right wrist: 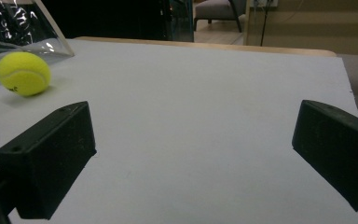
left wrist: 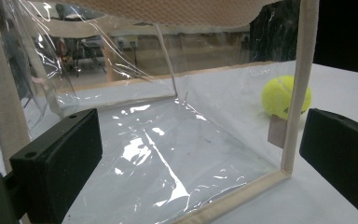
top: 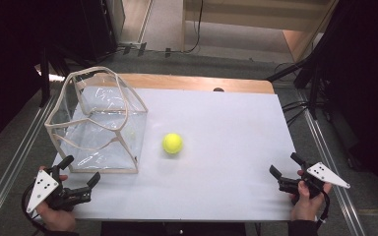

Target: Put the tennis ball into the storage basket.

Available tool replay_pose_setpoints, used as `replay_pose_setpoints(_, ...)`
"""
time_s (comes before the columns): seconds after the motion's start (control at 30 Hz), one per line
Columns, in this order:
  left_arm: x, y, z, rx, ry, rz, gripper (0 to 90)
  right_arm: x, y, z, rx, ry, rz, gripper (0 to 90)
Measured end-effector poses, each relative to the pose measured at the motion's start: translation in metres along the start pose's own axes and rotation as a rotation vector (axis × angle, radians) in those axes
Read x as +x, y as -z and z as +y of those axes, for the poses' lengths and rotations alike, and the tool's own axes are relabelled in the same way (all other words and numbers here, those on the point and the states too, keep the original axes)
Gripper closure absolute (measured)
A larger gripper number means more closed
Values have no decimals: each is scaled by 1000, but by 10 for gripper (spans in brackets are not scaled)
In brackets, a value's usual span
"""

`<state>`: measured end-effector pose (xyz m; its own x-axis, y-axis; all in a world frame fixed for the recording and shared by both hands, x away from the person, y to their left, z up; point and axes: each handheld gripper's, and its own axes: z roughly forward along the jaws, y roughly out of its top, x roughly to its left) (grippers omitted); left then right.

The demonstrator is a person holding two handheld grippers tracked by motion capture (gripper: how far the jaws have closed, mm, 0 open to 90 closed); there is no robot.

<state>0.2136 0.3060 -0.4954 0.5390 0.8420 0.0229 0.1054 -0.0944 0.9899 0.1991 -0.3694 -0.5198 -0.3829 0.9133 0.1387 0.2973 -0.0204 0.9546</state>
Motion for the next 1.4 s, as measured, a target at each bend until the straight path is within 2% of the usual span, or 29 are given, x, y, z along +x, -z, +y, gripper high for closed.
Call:
replay_pose_setpoints(0.1,0,0,0,2,7,-3,0,2,-1,0,1,16,-5,0)
replay_pose_setpoints(0.2,0,-1,0,2,4,-1,0,3,-1,0,5,43,24,0)
replay_pose_setpoints(0.3,-1,-2,0,7,0,-6,0,5,0,2,3,56,10,0)
replay_pose_setpoints(0.47,0,-1,0,10,0,-7,0,6,-2,3,8,42,44,0)
replay_pose_setpoints(0.5,0,-1,0,10,0,-8,0,6,-2,3,5,51,45,0)
replay_pose_setpoints(0.57,0,-2,0,7,-8,-8,0,9,-3,6,-3,25,43,0)
replay_pose_setpoints(0.63,-1,-2,-1,9,-13,-4,0,10,-3,6,-7,26,42,0)
replay_pose_setpoints(0.77,-2,-2,-1,7,-21,-5,0,19,-5,12,2,34,55,0)
replay_pose_setpoints(0.87,-2,-2,-1,9,-23,-3,0,23,-7,18,-10,3,88,0)
replay_pose_setpoints(0.93,-2,-2,-2,10,-23,-2,0,27,-8,23,-13,8,98,0)
replay_pose_setpoints(1.03,-3,-2,-2,8,-30,-1,0,32,-9,29,4,29,105,0)
replay_pose_setpoints(1.1,-4,-2,-2,5,-31,-2,0,33,-12,32,35,20,97,0)
replay_pose_setpoints(1.2,-3,-1,-2,5,-33,1,0,35,-14,34,53,15,122,0)
replay_pose_setpoints(1.3,-4,-1,-2,3,-32,5,0,39,-17,39,79,45,128,0)
replay_pose_setpoints(1.4,-4,-1,-2,2,-33,5,0,44,-19,44,86,56,154,0)
